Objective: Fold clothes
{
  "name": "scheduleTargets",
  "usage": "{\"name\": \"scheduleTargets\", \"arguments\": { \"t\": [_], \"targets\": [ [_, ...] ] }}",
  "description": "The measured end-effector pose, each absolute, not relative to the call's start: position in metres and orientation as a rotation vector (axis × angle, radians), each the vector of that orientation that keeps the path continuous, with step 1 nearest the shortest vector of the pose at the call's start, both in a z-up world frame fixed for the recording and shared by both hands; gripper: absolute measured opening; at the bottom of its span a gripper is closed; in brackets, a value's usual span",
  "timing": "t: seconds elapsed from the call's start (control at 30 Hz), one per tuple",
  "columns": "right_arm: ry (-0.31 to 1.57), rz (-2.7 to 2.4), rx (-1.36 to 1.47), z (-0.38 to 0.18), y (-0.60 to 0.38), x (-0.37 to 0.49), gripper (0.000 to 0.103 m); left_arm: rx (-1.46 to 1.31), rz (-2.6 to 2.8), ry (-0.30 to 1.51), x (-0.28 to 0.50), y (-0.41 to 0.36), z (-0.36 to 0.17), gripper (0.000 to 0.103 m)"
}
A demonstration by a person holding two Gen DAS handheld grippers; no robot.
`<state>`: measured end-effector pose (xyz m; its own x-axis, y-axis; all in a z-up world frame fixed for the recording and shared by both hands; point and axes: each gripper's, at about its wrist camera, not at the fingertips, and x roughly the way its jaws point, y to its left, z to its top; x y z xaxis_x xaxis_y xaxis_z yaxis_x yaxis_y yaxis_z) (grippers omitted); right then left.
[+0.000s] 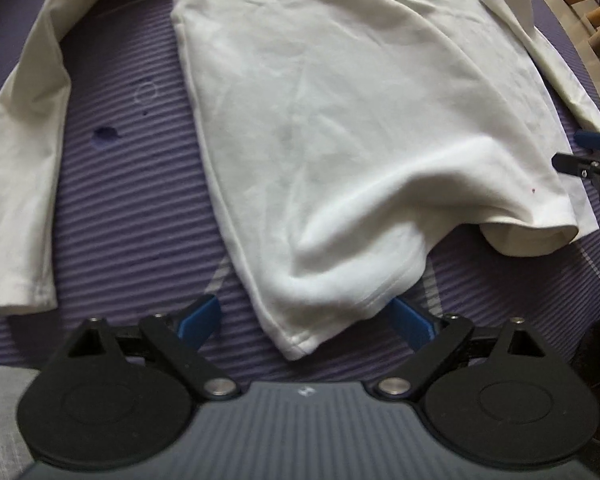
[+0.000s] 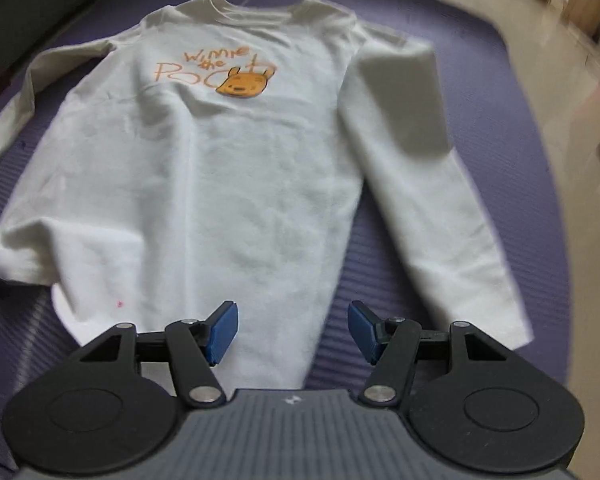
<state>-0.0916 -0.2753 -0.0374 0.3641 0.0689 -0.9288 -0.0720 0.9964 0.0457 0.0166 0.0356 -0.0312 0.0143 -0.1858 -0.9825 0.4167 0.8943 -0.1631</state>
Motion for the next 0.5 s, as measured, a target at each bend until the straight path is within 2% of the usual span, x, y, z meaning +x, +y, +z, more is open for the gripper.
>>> {"name": "scheduleTargets", "arguments": {
  "t": [0.13, 0.5],
  "targets": [
    [1.189, 0.086, -0.066, -0.0386, -0.2696, -0.0902, 0.061, 0.192, -0.483, 1.492, 0.0216, 0.0326, -0.0326, 0.096],
    [1.2, 0.077, -0.012, -0.0378, -0.2768, -0.0907, 0.062, 0.175, -0.481, 1.479, 0.0251, 0.0316, -0.0312, 0.097]
  ]
}}
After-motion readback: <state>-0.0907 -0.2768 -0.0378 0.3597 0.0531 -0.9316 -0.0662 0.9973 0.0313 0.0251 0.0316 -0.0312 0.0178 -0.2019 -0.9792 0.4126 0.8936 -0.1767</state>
